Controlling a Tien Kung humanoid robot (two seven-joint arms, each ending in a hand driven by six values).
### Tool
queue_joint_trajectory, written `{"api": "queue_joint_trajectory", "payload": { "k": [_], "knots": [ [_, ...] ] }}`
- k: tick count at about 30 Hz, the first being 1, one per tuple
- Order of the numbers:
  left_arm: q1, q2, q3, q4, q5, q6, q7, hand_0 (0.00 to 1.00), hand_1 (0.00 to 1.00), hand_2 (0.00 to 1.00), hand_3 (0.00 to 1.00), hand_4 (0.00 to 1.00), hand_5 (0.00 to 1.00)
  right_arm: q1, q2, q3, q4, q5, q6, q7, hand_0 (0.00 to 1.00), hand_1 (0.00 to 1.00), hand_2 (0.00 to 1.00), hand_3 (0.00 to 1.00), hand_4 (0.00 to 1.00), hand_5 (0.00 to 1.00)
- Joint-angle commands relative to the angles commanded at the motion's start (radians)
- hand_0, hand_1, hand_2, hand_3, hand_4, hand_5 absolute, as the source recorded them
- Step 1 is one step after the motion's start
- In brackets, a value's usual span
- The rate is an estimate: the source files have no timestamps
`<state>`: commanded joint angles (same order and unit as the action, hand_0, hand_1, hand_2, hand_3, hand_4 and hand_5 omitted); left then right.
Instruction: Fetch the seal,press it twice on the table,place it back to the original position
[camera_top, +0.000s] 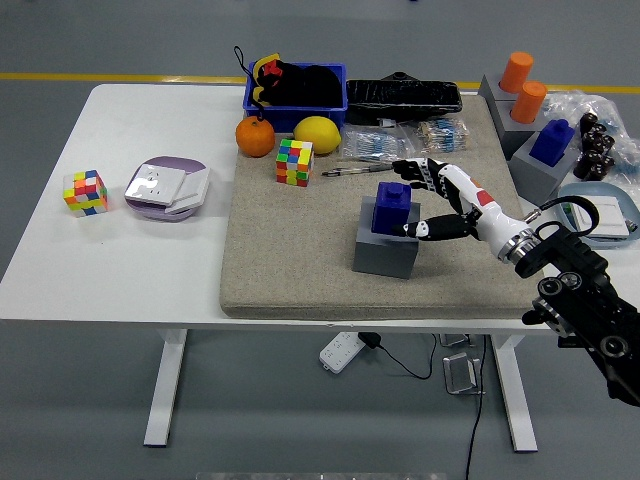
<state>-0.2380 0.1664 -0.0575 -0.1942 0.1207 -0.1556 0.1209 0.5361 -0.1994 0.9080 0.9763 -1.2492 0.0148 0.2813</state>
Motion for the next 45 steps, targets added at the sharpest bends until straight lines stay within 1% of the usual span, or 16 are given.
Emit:
{"api": "queue_joint_trajectory", "payload": {
  "k": [6,11,12,13,15,17,18,19,20,23,24,30,31,42,43,45],
  "knots": [
    [0.002,0.001,-0.002,0.0,0.0,0.0,0.0,0.82,0.818,0.792,0.836,0.816,0.433,-0.024,-0.019,0.055,0.016,-0.022,0.01,-0.011,0.943,0.941,0.935,0.926,0.998,0.19],
    [0.001,0.003,0.0,0.001,-0.002,0.001,0.0,0.82,0.818,0.792,0.836,0.816,0.433,-0.067,-0.06,0.127,0.045,-0.03,0.018,-0.021,0.943,0.941,0.935,0.926,0.998,0.19],
    [0.001,0.003,0.001,0.001,-0.003,0.001,0.0,0.82,0.818,0.793,0.835,0.817,0.433,-0.077,-0.07,0.143,0.048,-0.03,0.02,-0.022,0.923,0.923,0.912,0.903,0.998,0.198],
    [0.001,0.003,0.0,0.001,-0.002,0.001,0.0,0.82,0.818,0.793,0.835,0.817,0.433,-0.083,-0.077,0.153,0.05,-0.029,0.021,-0.023,0.923,0.923,0.912,0.903,0.998,0.198],
    [0.0,0.005,0.001,0.001,-0.003,0.001,0.0,0.82,0.818,0.793,0.835,0.817,0.433,-0.116,-0.101,0.208,0.053,-0.027,0.027,-0.027,0.923,0.923,0.912,0.903,0.998,0.198],
    [0.0,0.005,0.001,0.001,-0.003,0.001,0.0,0.82,0.818,0.793,0.835,0.817,0.433,-0.119,-0.102,0.213,0.054,-0.026,0.028,-0.027,0.923,0.923,0.912,0.903,0.998,0.198],
    [0.0,0.005,-0.002,0.001,-0.001,0.001,0.0,0.82,0.818,0.793,0.835,0.817,0.433,-0.132,-0.107,0.233,0.058,-0.02,0.03,-0.028,0.923,0.923,0.912,0.903,0.998,0.198],
    [-0.001,0.005,-0.002,0.001,0.0,0.001,0.0,0.82,0.817,0.793,0.836,0.816,0.432,-0.147,-0.113,0.259,0.063,-0.022,0.032,-0.03,0.883,0.884,0.877,0.861,0.998,0.214],
    [-0.001,0.005,-0.002,0.001,0.0,0.001,0.0,0.82,0.817,0.793,0.836,0.816,0.432,-0.158,-0.117,0.28,0.066,-0.02,0.033,-0.032,0.883,0.884,0.877,0.861,0.998,0.214],
    [-0.002,0.005,-0.004,0.0,0.003,0.001,0.0,0.82,0.817,0.793,0.836,0.816,0.432,-0.186,-0.123,0.336,0.076,-0.026,0.036,-0.039,0.883,0.884,0.877,0.861,0.998,0.214],
    [-0.002,0.004,-0.003,0.0,0.002,0.001,0.0,0.82,0.817,0.791,0.836,0.817,0.433,-0.196,-0.124,0.358,0.079,-0.028,0.037,-0.042,0.83,0.829,0.82,0.807,0.998,0.205],
    [0.0,0.004,0.003,0.0,-0.002,0.002,0.001,0.82,0.817,0.791,0.836,0.817,0.433,-0.236,-0.124,0.465,0.09,-0.044,0.023,-0.031,0.83,0.829,0.82,0.807,0.998,0.205],
    [0.0,0.004,0.003,0.0,-0.002,0.002,0.001,0.82,0.818,0.791,0.836,0.817,0.432,-0.24,-0.122,0.478,0.091,-0.051,0.024,-0.032,0.736,0.665,0.646,0.636,0.967,0.096],
    [-0.005,0.0,0.001,0.0,-0.003,0.005,0.001,0.82,0.818,0.791,0.836,0.817,0.433,-0.295,-0.106,0.631,0.101,-0.095,0.024,-0.041,0.734,0.655,0.633,0.622,0.954,0.088],
    [-0.005,0.0,0.001,0.0,-0.003,0.005,0.001,0.82,0.818,0.793,0.836,0.817,0.433,-0.298,-0.105,0.638,0.102,-0.097,0.024,-0.041,0.726,0.645,0.618,0.613,0.927,0.075],
    [-0.004,0.0,0.0,0.0,-0.004,0.005,0.001,0.82,0.818,0.793,0.836,0.817,0.433,-0.305,-0.101,0.66,0.104,-0.103,0.024,-0.044,0.726,0.645,0.618,0.613,0.927,0.075]
  ]
}}
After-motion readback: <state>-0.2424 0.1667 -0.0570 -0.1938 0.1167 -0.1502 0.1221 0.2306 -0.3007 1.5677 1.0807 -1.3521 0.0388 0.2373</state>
